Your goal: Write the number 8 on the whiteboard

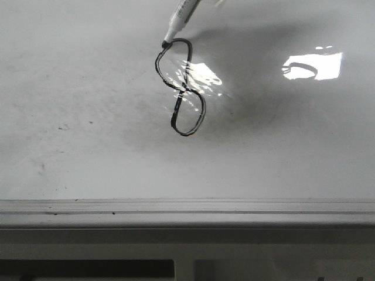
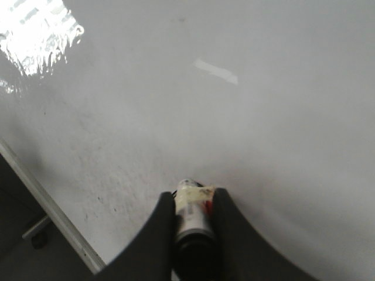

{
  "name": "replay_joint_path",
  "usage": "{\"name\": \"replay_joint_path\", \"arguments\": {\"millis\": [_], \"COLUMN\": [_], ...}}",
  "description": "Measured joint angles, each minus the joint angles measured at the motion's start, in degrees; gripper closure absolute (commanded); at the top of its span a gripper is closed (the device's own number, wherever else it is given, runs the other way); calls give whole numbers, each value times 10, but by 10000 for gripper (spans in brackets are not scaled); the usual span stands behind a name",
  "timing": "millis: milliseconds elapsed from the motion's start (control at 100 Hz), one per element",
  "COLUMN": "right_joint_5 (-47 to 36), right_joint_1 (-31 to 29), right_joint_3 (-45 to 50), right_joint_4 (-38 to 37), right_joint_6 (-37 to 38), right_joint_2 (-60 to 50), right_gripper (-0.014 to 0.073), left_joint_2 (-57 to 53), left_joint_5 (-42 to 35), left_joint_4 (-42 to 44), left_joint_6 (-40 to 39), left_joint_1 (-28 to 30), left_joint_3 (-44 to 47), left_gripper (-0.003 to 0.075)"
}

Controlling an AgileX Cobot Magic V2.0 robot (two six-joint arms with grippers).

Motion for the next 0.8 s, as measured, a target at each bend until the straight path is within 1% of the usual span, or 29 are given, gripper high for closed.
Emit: {"name": "replay_joint_path", "arguments": {"millis": [220,470,620,700,800], "right_joint_5": [48,63,68,68,68], "right_joint_1": [23,89,119,129,138], "right_joint_3": [1,1,1,1,1], "right_joint_4": [-4,3,8,16,31], "right_joint_6": [0,0,4,5,6], "right_joint_2": [-14,5,27,33,34], "right_gripper": [637,637,637,637,637], "left_joint_2": [27,132,191,209,224], "left_joint_5": [-11,-97,-152,-168,-169], "left_joint_4": [0,3,5,5,5], "left_joint_6": [0,0,0,0,0], "left_joint_1": [-3,-48,-54,-54,-54], "left_joint_3": [0,0,0,0,0], "left_gripper": [449,449,449,450,450]}}
